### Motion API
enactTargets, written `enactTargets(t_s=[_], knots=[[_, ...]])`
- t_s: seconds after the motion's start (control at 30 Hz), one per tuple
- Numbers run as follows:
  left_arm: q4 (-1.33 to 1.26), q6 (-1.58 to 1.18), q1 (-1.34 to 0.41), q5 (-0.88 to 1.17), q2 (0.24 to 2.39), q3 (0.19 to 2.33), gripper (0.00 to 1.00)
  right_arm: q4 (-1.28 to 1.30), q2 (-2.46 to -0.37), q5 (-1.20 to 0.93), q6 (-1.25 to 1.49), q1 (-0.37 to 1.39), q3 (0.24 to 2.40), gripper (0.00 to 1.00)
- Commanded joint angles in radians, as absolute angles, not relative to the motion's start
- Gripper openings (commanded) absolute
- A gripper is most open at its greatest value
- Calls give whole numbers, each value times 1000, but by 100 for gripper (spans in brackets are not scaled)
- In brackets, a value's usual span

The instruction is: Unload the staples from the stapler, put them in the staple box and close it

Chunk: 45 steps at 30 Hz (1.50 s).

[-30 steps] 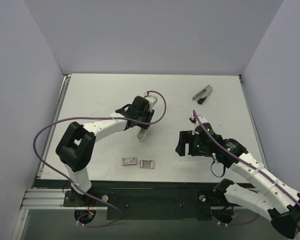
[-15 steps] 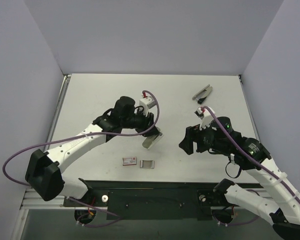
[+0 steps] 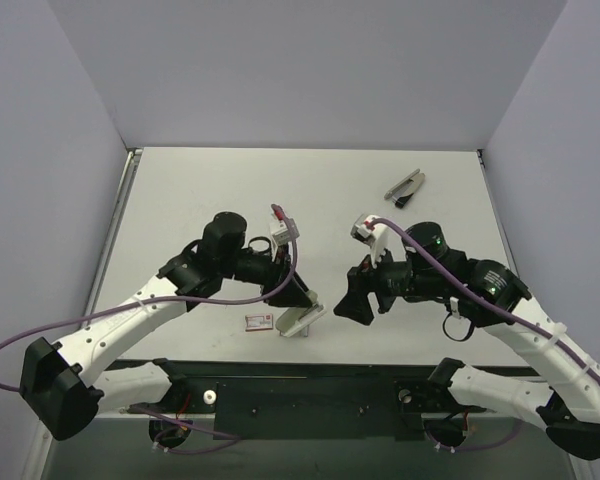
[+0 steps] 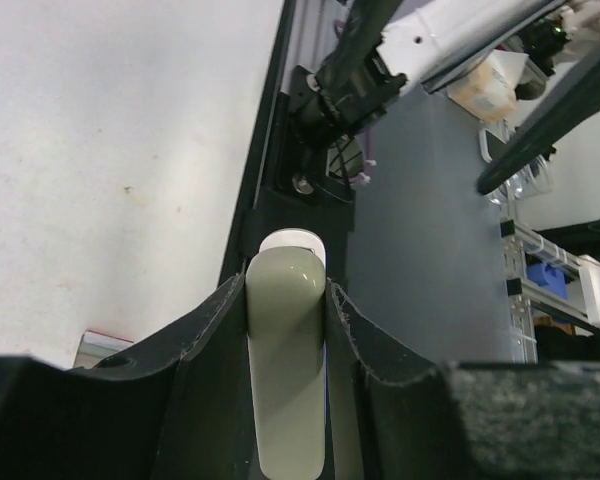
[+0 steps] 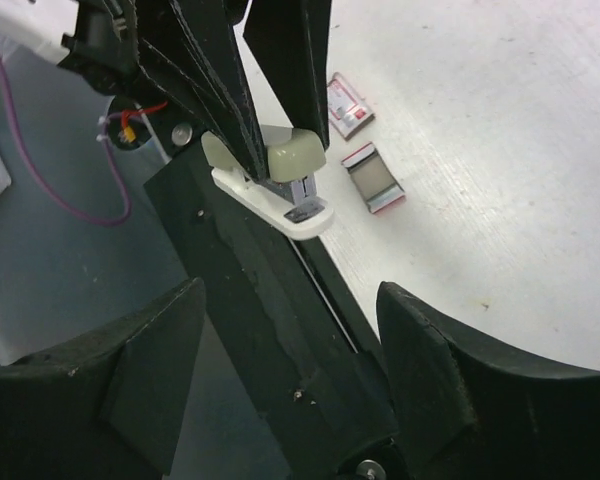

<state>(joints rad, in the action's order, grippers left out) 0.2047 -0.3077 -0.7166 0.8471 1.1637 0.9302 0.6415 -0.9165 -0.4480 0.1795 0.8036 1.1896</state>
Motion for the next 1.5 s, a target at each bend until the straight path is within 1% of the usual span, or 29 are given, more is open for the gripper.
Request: enactTargets(t_s=[0.0,0.17,0.47,0.63,0.93,1.17,1.3,1.43,1.47], knots=[[104,-336,-727,977,1097,925,0,598,-974,-528,118,859,1236,64],[69,-357,-730,996,1048,899,0,561,-1017,-569,117,864,1235,62],[100,-350,-741,999,1003,888,0,463,-1020,-660,152,879,1187,59],[90,-359,-741,988,977,885,0,437,-1032,-673,164,897,1183,56],[101,-365,-744,980,948,907,0,416,-1051,-669,176,926,1170,52],[77,-385,-746,976,934,910,0,397,-1072,-667,183,954,1170,45],[66,-396,-750,976,934,910,0,390,-1078,-666,184,966,1170,40],[61,-402,-750,963,933,913,0,380,-1086,-670,186,974,1167,32],[61,-406,-752,959,933,914,0,377,-1086,-672,187,977,1166,28]])
